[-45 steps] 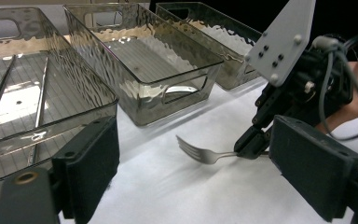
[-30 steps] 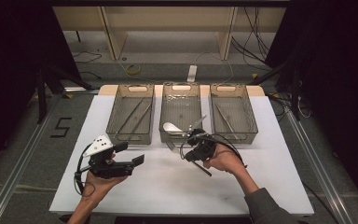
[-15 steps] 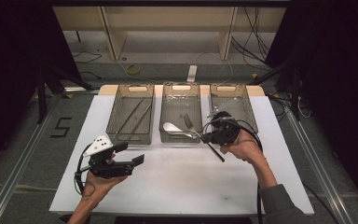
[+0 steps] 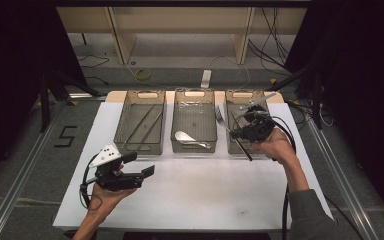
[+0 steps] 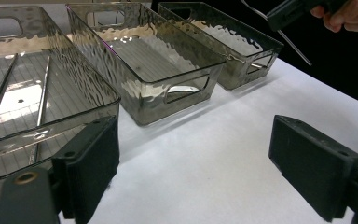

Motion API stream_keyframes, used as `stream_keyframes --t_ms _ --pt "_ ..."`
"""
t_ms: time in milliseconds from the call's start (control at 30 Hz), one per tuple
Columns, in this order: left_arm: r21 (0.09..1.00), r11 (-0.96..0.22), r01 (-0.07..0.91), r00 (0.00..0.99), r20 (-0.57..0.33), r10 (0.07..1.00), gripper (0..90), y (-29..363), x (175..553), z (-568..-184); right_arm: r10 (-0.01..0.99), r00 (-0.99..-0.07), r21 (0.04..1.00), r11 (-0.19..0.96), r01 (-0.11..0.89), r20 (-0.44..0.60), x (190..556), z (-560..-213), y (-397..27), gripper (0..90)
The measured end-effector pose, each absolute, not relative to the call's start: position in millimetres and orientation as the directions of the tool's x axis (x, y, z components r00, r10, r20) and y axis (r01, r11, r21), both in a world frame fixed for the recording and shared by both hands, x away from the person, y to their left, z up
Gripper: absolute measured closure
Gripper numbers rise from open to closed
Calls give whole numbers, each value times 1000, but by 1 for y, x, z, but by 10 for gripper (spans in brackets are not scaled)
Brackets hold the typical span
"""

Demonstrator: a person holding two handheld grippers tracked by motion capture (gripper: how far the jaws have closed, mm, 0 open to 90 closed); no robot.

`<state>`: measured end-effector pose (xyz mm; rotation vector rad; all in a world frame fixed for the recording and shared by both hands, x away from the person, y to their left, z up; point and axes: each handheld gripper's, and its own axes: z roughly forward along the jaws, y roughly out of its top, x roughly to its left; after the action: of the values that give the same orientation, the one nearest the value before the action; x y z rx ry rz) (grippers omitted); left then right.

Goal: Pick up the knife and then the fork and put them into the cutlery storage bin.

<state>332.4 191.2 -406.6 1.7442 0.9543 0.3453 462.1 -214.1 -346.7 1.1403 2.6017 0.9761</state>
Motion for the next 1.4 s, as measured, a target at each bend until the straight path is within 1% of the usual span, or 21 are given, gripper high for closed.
stream_keyframes --t_ms 233,433,800,1167,1400 --pt "895 -112 432 637 -215 740 154 191 332 -407 736 -664 624 460 631 130 481 -339 -226 854" --pt "895 -112 431 638 -214 740 154 191 332 -407 763 -634 610 444 656 127 498 -335 -232 854" --pt "896 -110 431 637 -216 740 155 191 332 -407 818 -558 606 374 702 141 527 -331 -246 854" --pt "897 -102 430 636 -220 740 154 192 332 -406 868 -475 565 323 759 143 548 -345 -259 853" --pt "897 -103 430 636 -220 740 154 192 332 -406 881 -454 556 313 770 133 552 -352 -262 853"
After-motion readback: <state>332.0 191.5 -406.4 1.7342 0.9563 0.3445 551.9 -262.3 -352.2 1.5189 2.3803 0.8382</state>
